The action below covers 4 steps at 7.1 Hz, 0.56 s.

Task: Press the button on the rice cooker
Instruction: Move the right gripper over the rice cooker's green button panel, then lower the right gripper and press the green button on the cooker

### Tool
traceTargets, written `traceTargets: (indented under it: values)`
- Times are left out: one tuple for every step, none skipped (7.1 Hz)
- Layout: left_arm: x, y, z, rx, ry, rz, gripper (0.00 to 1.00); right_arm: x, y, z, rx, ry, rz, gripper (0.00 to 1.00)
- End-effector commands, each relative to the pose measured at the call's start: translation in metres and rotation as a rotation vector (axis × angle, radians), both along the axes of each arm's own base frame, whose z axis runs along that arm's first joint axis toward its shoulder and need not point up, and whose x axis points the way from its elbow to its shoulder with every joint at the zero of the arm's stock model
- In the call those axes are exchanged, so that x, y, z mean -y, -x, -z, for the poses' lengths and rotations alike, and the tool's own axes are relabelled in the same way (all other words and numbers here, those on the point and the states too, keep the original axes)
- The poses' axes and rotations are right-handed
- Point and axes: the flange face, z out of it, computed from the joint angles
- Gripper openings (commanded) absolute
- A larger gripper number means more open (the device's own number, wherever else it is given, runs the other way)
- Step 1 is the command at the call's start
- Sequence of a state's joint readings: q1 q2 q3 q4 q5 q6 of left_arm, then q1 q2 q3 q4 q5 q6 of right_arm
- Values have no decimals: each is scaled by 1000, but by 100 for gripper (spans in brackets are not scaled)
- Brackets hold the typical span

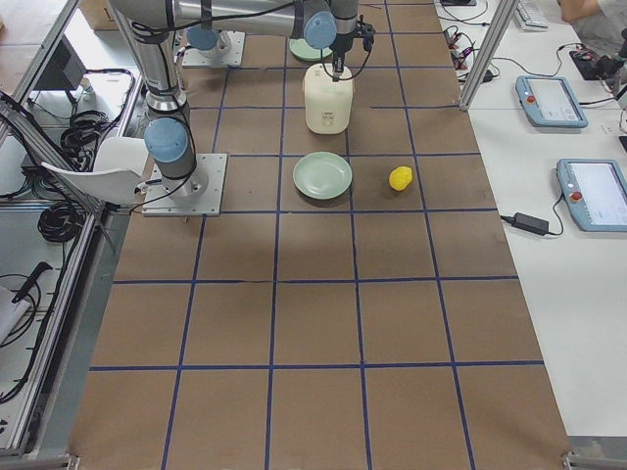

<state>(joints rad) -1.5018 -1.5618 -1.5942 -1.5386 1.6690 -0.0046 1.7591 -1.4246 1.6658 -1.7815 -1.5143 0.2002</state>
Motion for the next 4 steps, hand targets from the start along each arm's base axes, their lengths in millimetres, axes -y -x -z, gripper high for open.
traceTargets:
  values:
    - [0,0,0,0,1,0,100,-4,1,10,2,10,8,2]
    - [0,0,0,0,1,0,100,-5,1,9,2,13,11,2]
    - [0,0,0,0,1,0,100,-5,1,14,0,1,10,2]
    - [0,0,0,0,1,0,100,-6,1,19,0,-5,10,2]
